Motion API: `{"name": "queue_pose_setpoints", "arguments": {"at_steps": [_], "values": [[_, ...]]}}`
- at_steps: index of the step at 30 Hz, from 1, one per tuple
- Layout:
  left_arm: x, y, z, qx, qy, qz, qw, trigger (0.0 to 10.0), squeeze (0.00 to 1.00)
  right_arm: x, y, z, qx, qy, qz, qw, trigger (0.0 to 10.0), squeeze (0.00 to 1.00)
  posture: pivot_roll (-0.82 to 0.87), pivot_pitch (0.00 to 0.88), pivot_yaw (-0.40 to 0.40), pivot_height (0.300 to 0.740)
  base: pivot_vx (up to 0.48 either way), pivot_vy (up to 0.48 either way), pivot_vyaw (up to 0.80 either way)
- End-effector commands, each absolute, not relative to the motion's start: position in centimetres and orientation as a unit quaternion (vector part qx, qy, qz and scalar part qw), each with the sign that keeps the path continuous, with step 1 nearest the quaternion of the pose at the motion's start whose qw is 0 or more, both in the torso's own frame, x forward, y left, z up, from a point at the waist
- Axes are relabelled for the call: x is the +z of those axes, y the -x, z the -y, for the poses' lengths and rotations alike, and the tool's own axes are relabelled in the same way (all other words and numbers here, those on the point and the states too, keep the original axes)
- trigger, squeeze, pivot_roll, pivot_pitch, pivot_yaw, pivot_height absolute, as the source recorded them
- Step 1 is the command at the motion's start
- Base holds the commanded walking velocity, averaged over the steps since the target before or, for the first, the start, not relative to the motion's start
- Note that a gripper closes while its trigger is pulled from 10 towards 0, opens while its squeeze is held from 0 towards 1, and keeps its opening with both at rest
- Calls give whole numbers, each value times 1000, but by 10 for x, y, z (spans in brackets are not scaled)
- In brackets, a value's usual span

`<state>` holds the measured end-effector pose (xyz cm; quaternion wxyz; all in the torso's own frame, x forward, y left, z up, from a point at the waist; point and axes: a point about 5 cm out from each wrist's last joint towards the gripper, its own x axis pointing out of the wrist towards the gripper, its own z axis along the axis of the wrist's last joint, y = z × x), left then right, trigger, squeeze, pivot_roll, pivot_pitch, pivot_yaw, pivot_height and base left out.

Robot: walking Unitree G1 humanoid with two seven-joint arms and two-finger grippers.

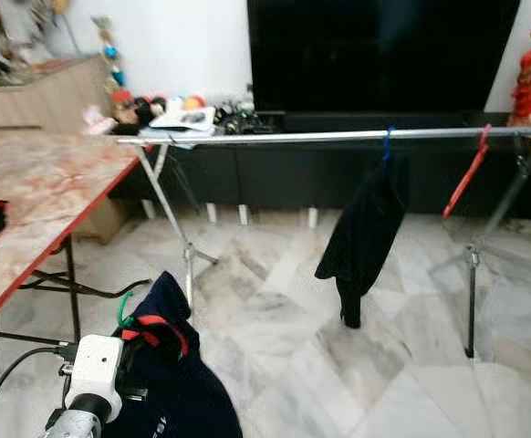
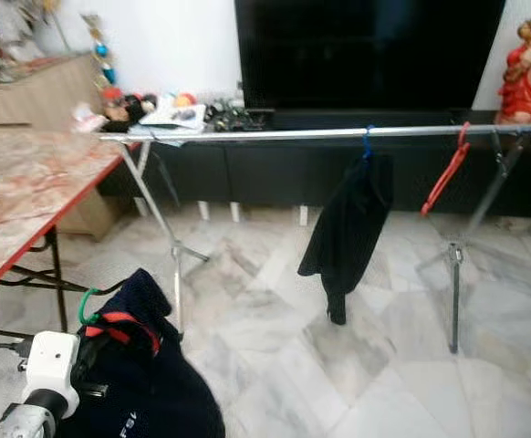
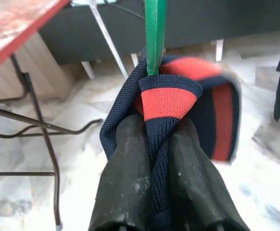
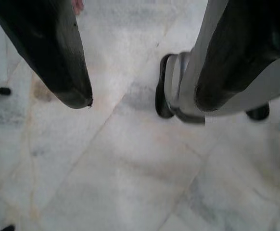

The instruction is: Hang hanger

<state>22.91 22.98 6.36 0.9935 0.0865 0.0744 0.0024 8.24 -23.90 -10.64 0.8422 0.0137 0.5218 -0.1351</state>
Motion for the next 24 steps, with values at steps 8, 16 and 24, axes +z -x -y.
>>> {"name": "queue_pose_setpoints", "arguments": {"at_steps": [8,16,24], "values": [[71,-231,-236,12,-98,-64,993,10000,0,-108,-82,233,-126,-16,-525,841,10000,0,115,0,50,740,-135,0,0],[71,-230,-236,13,-96,-64,993,10000,0,-108,-81,233,-125,-16,-527,841,10000,0,114,0,50,740,0,0,0],[70,-229,-236,15,-91,-67,993,10000,0,-108,-79,234,-125,-16,-528,840,10000,0,114,0,48,740,0,0,0]]}}
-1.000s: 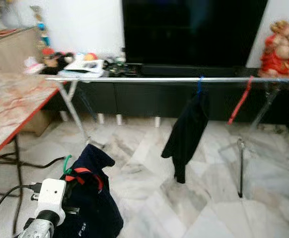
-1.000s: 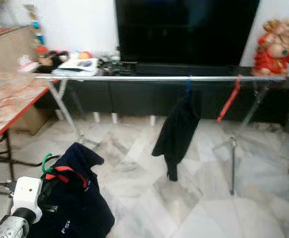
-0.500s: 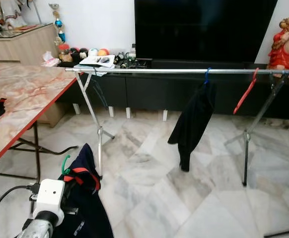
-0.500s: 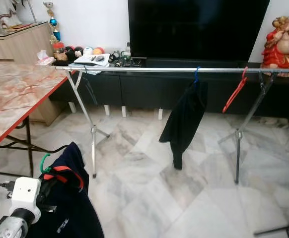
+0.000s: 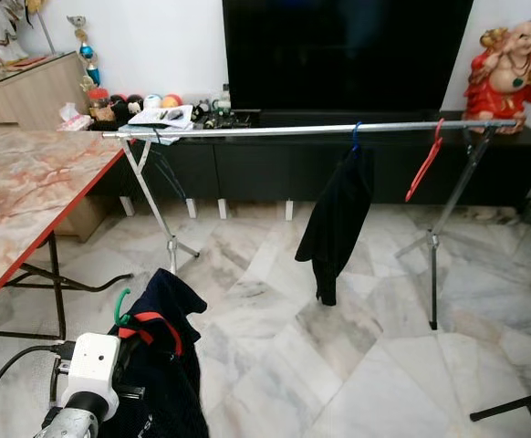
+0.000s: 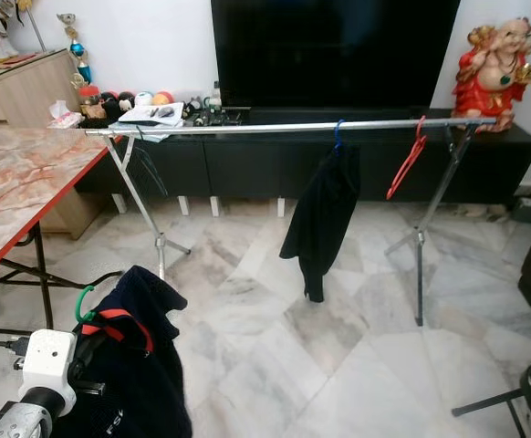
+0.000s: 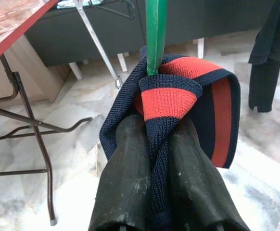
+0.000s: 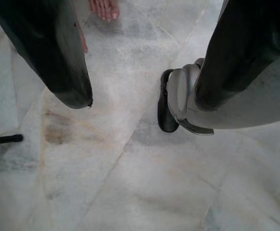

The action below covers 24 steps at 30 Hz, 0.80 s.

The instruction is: Hang hanger

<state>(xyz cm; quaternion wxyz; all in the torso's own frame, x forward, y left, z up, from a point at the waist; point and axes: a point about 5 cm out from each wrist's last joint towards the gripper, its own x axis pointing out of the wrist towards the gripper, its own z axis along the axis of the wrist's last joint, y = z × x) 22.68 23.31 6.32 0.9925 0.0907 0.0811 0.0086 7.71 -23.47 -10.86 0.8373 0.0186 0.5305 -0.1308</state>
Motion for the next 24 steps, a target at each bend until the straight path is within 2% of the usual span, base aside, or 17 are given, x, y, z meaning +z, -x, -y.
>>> {"name": "queue_pose_setpoints", "arguments": {"at_steps": [1,7,24], "values": [[70,-229,-236,15,-91,-67,993,10000,0,-108,-79,234,-125,-16,-528,840,10000,0,114,0,48,740,0,0,0],[70,-230,-235,16,-85,-69,994,10000,0,-108,-80,234,-124,-16,-527,841,10000,0,114,0,49,740,0,0,0],[69,-230,-236,16,-87,-74,993,10000,0,-108,-81,232,-123,-16,-525,842,10000,0,114,0,50,740,0,281,0]]}}
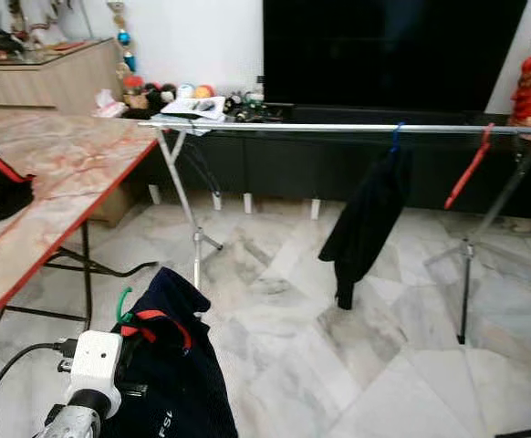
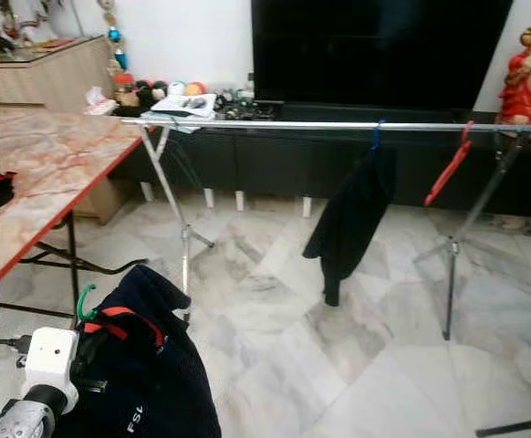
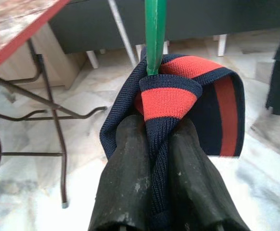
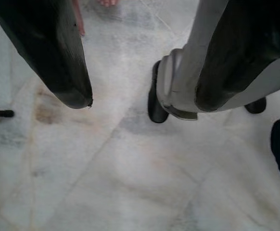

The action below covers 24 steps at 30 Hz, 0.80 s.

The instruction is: Hang hanger

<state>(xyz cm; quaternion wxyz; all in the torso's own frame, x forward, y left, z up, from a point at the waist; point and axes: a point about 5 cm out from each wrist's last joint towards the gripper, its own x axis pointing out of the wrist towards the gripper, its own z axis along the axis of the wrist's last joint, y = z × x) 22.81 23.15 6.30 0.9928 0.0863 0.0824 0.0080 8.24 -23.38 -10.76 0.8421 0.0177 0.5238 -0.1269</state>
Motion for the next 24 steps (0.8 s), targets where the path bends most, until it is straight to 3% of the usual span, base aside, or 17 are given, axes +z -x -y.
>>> {"name": "queue_pose_setpoints", "arguments": {"at_steps": [1,24], "values": [[69,-230,-236,16,-87,-74,993,10000,0,-108,-81,232,-123,-16,-525,842,10000,0,114,0,50,740,0,281,0],[68,-230,-235,15,-86,-76,993,10000,0,-108,-80,233,-124,-16,-527,840,10000,0,114,0,50,740,0,281,0]]}}
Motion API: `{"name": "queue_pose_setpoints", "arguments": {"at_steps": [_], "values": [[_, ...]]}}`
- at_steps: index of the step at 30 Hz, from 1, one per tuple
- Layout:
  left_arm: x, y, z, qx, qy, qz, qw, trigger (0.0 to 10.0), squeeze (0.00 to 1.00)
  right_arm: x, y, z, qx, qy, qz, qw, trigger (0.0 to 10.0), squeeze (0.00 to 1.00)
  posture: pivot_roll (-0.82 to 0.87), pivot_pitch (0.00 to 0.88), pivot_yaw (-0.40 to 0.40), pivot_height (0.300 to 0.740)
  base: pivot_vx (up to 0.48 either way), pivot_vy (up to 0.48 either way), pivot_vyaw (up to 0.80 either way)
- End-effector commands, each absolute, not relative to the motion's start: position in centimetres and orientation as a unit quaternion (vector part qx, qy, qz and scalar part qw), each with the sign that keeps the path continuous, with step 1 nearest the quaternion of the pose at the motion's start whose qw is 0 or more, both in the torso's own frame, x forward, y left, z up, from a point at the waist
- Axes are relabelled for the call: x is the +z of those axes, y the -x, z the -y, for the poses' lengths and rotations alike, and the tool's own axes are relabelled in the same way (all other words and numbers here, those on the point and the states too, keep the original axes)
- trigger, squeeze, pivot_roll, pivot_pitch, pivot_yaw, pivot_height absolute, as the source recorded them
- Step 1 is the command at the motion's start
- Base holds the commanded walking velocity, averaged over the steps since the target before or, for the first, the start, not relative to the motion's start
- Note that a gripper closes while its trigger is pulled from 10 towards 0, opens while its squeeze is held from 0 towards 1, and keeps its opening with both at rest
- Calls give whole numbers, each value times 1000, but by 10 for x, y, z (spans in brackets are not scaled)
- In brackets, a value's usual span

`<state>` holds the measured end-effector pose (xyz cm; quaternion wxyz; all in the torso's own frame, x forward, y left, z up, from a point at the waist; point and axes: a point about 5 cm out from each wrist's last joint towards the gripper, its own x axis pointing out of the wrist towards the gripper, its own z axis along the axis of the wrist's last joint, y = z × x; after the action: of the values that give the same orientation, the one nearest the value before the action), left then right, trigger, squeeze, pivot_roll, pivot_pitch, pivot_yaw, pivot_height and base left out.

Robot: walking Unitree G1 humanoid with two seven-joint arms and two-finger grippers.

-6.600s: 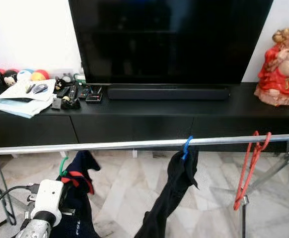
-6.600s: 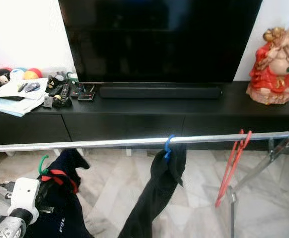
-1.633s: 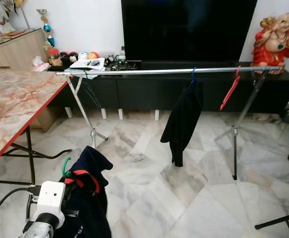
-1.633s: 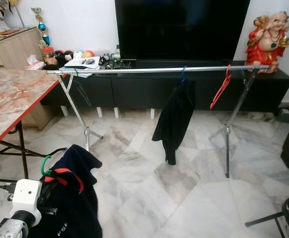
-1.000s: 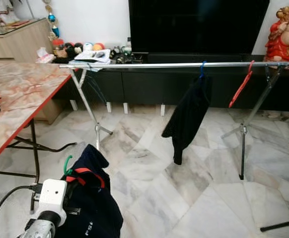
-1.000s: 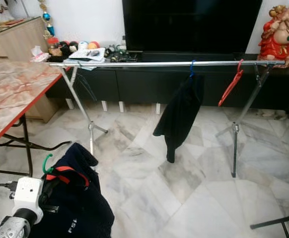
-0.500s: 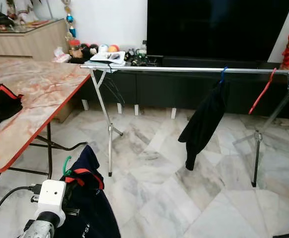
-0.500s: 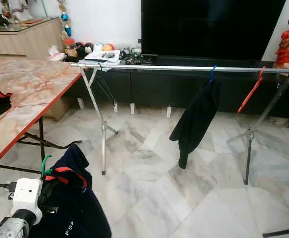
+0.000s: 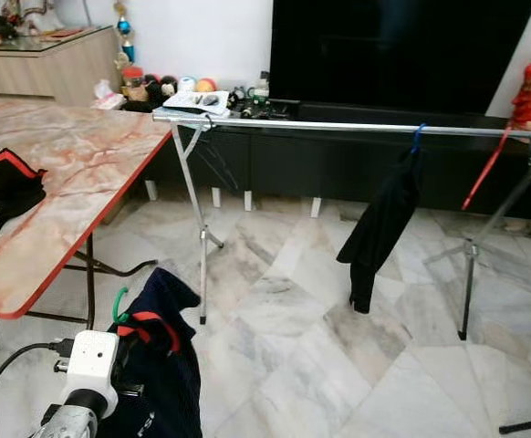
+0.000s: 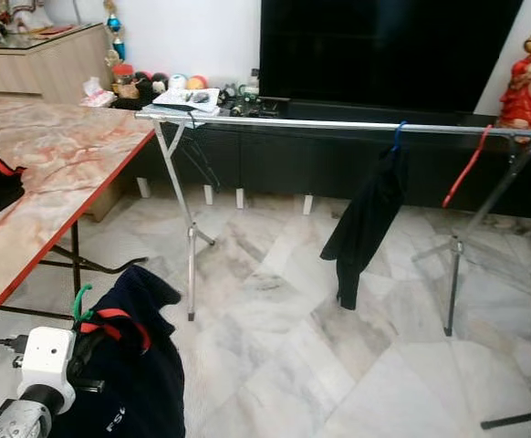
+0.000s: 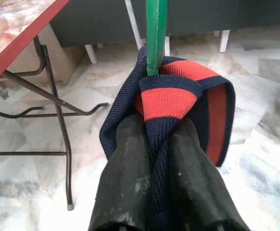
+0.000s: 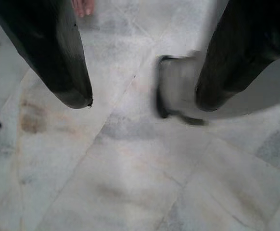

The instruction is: Hang hanger

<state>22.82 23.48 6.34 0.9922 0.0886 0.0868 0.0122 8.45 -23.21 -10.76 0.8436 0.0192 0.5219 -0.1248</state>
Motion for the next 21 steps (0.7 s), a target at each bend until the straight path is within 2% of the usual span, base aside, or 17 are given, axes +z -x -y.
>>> {"name": "queue_pose_setpoints", "arguments": {"at_steps": [1,8,21], "values": [[68,-230,-235,15,-87,-76,993,10000,0,-108,-80,233,-124,-16,-528,840,10000,0,114,0,50,740,0,281,0],[69,-230,-235,13,-85,-74,993,10000,0,-108,-81,233,-124,-16,-527,841,10000,0,114,0,50,740,0,282,0],[70,-230,-231,1,-86,-70,994,10000,0,-108,-82,232,-123,-16,-524,842,10000,0,116,0,51,740,0,0,0]]}}
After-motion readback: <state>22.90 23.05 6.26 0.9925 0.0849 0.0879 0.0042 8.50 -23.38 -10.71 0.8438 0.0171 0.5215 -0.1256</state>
